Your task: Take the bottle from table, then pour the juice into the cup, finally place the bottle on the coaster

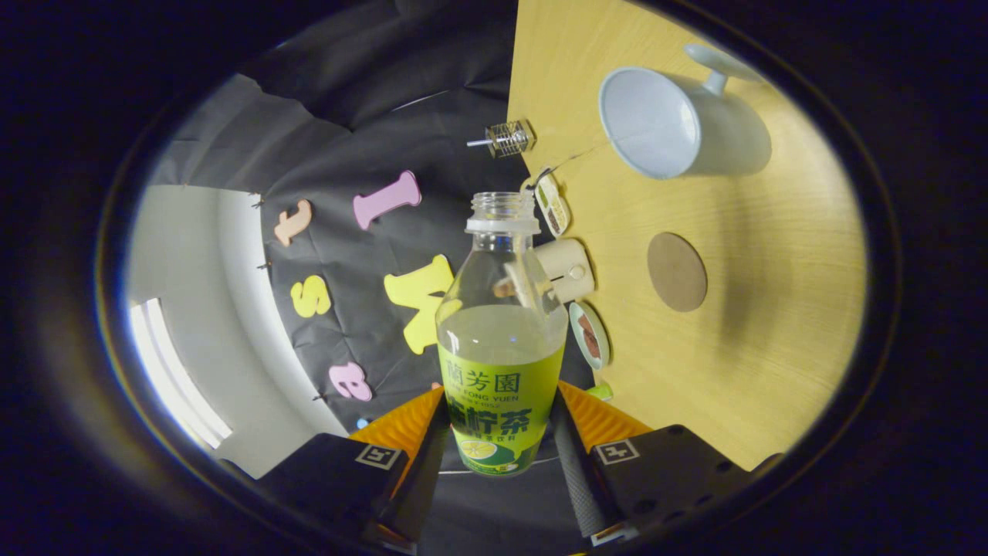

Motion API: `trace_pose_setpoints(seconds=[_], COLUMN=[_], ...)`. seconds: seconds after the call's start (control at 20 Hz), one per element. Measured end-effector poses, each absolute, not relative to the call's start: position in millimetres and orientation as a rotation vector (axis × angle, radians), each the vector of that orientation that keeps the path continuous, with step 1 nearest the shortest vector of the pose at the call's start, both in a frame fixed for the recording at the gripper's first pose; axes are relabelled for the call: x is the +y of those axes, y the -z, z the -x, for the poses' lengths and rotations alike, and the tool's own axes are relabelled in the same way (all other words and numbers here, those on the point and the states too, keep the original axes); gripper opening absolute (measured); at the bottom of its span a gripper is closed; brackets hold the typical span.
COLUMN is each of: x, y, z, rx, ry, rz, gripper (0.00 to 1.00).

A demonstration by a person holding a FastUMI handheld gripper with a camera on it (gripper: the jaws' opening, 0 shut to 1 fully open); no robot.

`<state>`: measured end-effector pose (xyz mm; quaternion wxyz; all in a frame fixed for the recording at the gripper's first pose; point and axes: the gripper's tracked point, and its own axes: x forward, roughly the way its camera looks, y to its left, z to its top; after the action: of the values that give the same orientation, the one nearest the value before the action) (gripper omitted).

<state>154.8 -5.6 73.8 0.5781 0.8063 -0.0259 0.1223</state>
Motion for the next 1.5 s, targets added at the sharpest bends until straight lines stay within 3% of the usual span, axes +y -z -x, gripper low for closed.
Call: trace_pose_setpoints(seconds=[1.5], x=[-17], y=[-111], z=[-157], rx=[-0.095], ry=[-0.358], rz=[-2.101], gripper=[0.76])
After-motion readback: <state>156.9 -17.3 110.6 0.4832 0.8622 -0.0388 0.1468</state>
